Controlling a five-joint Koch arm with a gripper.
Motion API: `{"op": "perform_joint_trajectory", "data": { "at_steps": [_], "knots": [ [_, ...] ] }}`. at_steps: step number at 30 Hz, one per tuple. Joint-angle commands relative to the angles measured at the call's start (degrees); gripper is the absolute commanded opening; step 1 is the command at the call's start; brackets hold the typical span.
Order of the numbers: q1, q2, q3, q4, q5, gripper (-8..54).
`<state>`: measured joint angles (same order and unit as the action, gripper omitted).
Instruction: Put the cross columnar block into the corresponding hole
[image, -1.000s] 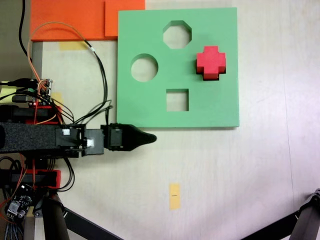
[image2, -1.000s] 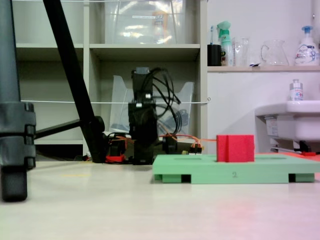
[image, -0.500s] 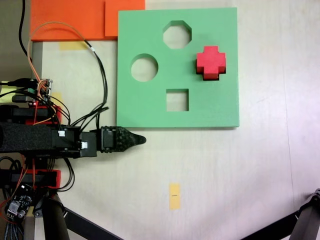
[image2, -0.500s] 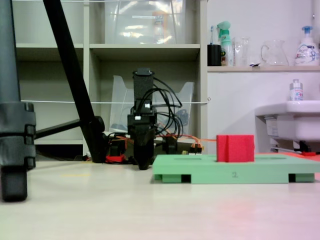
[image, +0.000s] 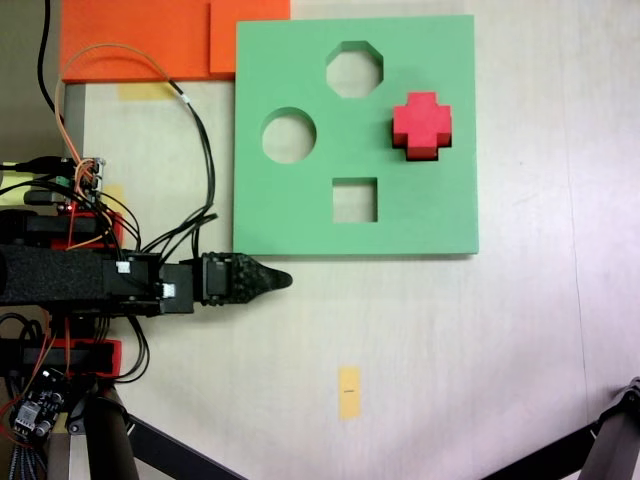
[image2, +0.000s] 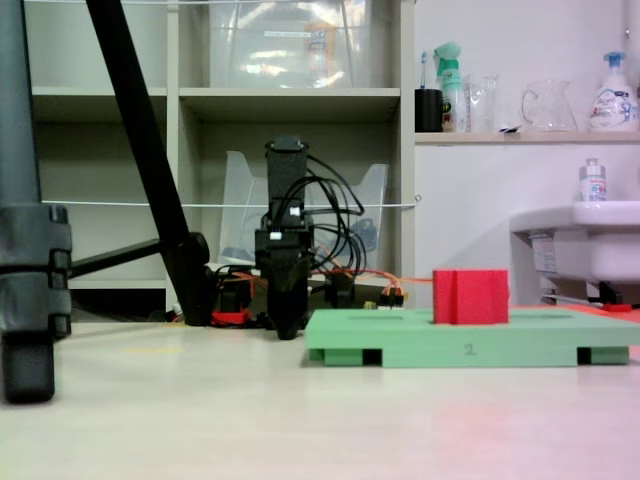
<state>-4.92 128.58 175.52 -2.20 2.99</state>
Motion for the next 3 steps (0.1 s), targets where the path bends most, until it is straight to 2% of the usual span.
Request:
{"op": "perform_joint_trajectory", "data": {
  "at_steps": [1,3],
  "knots": [
    [-0.7,4.39,4.13,2.11,0.26,34.0],
    [-0.7,4.39,4.13,2.11,0.26,34.0]
  ]
}}
